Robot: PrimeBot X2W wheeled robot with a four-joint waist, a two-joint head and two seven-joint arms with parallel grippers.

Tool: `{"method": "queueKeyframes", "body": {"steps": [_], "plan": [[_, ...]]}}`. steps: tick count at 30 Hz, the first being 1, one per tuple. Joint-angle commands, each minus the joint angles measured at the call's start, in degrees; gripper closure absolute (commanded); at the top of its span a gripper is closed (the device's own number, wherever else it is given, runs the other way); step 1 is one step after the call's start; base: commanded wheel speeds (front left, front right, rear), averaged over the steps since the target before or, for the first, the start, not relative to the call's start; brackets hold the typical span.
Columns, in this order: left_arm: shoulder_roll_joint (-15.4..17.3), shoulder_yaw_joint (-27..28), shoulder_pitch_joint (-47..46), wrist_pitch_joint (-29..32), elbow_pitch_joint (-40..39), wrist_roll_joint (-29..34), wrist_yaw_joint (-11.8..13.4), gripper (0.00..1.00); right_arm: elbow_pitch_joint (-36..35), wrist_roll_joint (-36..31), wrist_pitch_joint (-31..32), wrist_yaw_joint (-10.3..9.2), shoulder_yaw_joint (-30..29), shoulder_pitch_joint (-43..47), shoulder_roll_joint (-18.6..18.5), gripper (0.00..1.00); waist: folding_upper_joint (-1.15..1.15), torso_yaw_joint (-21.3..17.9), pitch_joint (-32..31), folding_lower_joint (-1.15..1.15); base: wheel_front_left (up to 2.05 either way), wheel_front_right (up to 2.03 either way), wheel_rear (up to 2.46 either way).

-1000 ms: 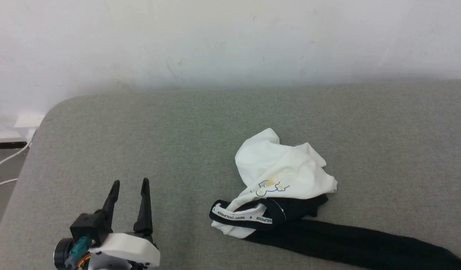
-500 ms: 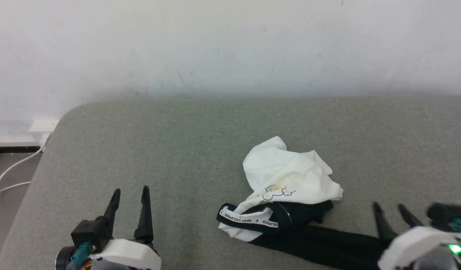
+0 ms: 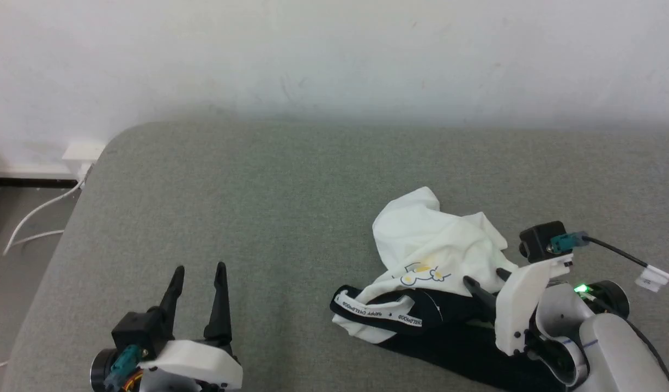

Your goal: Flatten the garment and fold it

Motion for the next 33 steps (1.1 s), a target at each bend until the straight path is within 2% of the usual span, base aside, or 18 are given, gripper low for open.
{"method": "queueKeyframes", "body": {"steps": [1, 2, 3, 6, 12, 16, 20, 24, 26, 28, 33], "plan": [[-0.2, 0.0, -1.2, -0.1, 0.1, -0.1, -0.1, 0.00, 2.4, 1.1, 1.1, -0.05, 1.1, -2.1, -0.5, 0.13, 0.00, 1.1, 1.4, 0.00, 0.00, 0.00, 0.00], [-0.2, 0.0, -1.4, -0.1, 0.2, -0.2, -0.1, 0.00, 3.6, 1.4, 1.5, -0.05, 1.5, -2.8, -0.6, 0.62, 0.00, 1.2, 1.5, 0.00, 0.00, 0.00, 0.00], [-0.3, 0.0, -1.5, -0.2, 0.3, -0.2, -0.1, 0.00, 4.7, 1.7, 1.6, -0.05, 1.8, -3.4, -0.8, 1.00, 0.00, 1.3, 1.7, 0.00, 0.00, 0.00, 0.00], [-0.5, 0.1, -1.9, -0.2, 0.6, -0.2, -0.2, 0.00, 6.5, 2.5, 0.5, -0.05, 2.3, -5.2, -1.1, 1.00, 0.00, 1.4, 2.0, 0.00, 0.00, 0.00, 0.00], [-0.6, 0.6, -1.8, -0.3, 0.9, -0.1, -0.1, 0.00, 4.3, 1.1, -9.0, -0.05, -1.4, -6.4, -1.0, 1.00, 0.00, 0.7, 1.7, 0.00, 0.00, 0.00, 0.00], [-0.9, 0.6, -1.3, -0.3, 1.1, 0.0, -0.1, 0.00, 1.2, -0.1, -12.4, -0.05, -8.8, -2.6, 0.3, 1.00, 0.00, -0.1, 0.9, 0.00, 0.00, 0.00, 0.00], [-1.1, 0.5, -0.9, -0.3, 1.2, 0.1, -0.1, 0.00, -2.1, -1.9, -11.9, -0.05, -18.2, 5.7, 2.6, 1.00, 0.00, -0.4, 0.4, 0.00, 0.00, 0.00, 0.00], [-1.2, 0.6, -0.6, -0.3, 1.3, 0.1, -0.3, 0.00, -4.2, -3.6, -10.8, -0.05, -25.3, 14.5, 5.0, 1.00, 0.00, -0.7, 0.1, 0.00, 0.00, 0.00, 0.00], [-1.1, 0.7, -0.5, -0.3, 1.5, 0.1, -0.2, 0.00, -4.7, -3.8, -11.1, -0.05, -28.3, 17.5, 5.7, 0.73, 0.00, -0.9, 0.0, 0.00, 0.00, 0.00, 0.00], [-1.1, 0.9, -0.3, -0.3, 1.7, 0.0, -0.1, 0.00, -4.8, -3.9, -11.7, -0.05, -29.5, 19.5, 6.1, 0.00, 0.00, -1.3, -0.2, 0.00, 0.00, 0.00, 0.00], [-0.9, 0.9, 0.0, -0.3, 2.5, -0.1, -0.2, 0.00, -5.3, -0.8, -18.1, -0.05, -27.3, 20.9, 6.2, 0.00, 0.00, -1.8, -0.9, 0.00, 0.00, 0.00, 0.00]]}}
